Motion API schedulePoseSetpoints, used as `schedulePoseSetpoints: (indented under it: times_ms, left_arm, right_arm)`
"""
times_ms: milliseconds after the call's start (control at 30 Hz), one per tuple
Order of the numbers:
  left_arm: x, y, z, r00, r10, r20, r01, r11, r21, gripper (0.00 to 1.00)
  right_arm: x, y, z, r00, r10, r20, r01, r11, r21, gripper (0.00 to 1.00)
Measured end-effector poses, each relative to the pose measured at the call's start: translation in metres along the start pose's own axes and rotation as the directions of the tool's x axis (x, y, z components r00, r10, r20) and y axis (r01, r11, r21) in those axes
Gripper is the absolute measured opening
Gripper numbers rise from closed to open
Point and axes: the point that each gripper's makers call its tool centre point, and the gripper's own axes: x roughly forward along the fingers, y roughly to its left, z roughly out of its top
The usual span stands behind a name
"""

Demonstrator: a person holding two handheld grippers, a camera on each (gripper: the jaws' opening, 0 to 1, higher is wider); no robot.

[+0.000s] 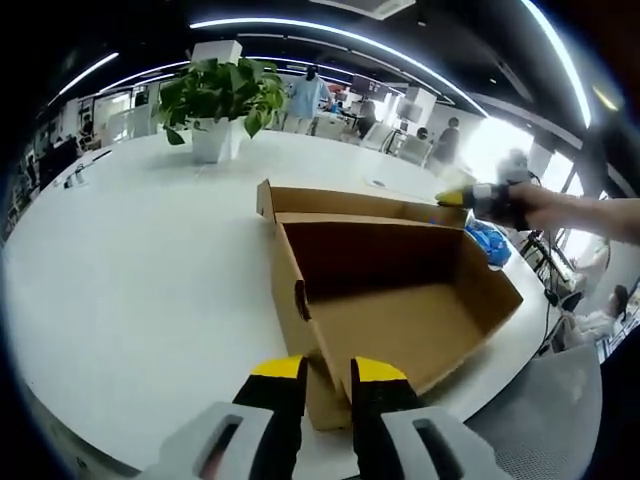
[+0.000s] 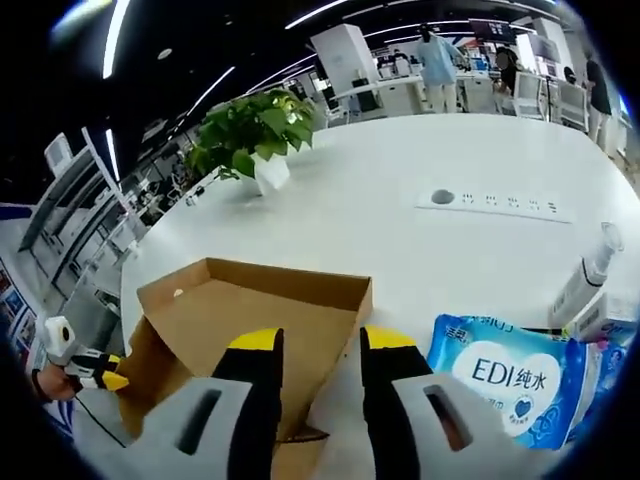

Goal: Operate the shoe box by opening the lid, removing the specified soft item, and placing it in the target area until the item is outside and the box remains undamaged.

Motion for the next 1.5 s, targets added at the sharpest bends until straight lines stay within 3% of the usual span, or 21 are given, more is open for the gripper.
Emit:
schedulePoseSetpoints:
  times_ms: [267, 433, 500, 533, 633, 767, 867, 1500]
  left_arm:
    - [0.0, 0.0, 0.0, 1.0, 0.004, -0.002, -0.004, 1.0, 0.004, 0.17]
    - [-0.001, 0.0, 0.0, 1.0, 0.004, -0.002, -0.004, 1.0, 0.007, 0.17]
    - [0.0, 0.0, 0.0, 1.0, 0.004, -0.003, -0.004, 1.0, 0.004, 0.17]
    - [0.0, 0.001, 0.0, 1.0, 0.005, -0.004, -0.005, 1.0, 0.006, 0.17]
    - [0.0, 0.001, 0.0, 1.0, 0.006, -0.007, -0.006, 1.0, 0.008, 0.17]
    - [0.001, 0.001, 0.0, 1.0, 0.016, -0.011, -0.016, 1.0, 0.015, 0.17]
    - [0.001, 0.0, -0.001, 0.999, 0.025, -0.023, -0.025, 0.999, 0.035, 0.17]
    - [0.001, 0.001, -0.002, 0.997, 0.062, -0.042, -0.061, 0.998, 0.025, 0.15]
  right_arm:
    - [0.022, -0.009, -0.007, 0.996, -0.042, -0.075, 0.044, 0.999, 0.019, 0.26]
    - [0.023, -0.008, -0.01, 0.995, -0.056, -0.087, 0.061, 0.997, 0.051, 0.2]
    - [0.022, -0.005, -0.012, 0.993, -0.061, -0.101, 0.066, 0.997, 0.046, 0.13]
    - [0.019, -0.012, -0.013, 0.988, -0.113, -0.104, 0.116, 0.993, 0.014, 0.1]
    - [0.016, -0.009, -0.014, 0.988, -0.109, -0.113, 0.114, 0.993, 0.039, 0.06]
    - [0.007, -0.008, -0.009, 0.986, -0.134, -0.102, 0.138, 0.99, 0.037, 0.02]
    - [0.003, -0.004, -0.005, 0.987, -0.137, -0.086, 0.136, 0.991, -0.018, 0.01]
    - [-0.011, -0.002, 0.024, 0.995, -0.101, -0.015, 0.101, 0.994, -0.05, 0.0]
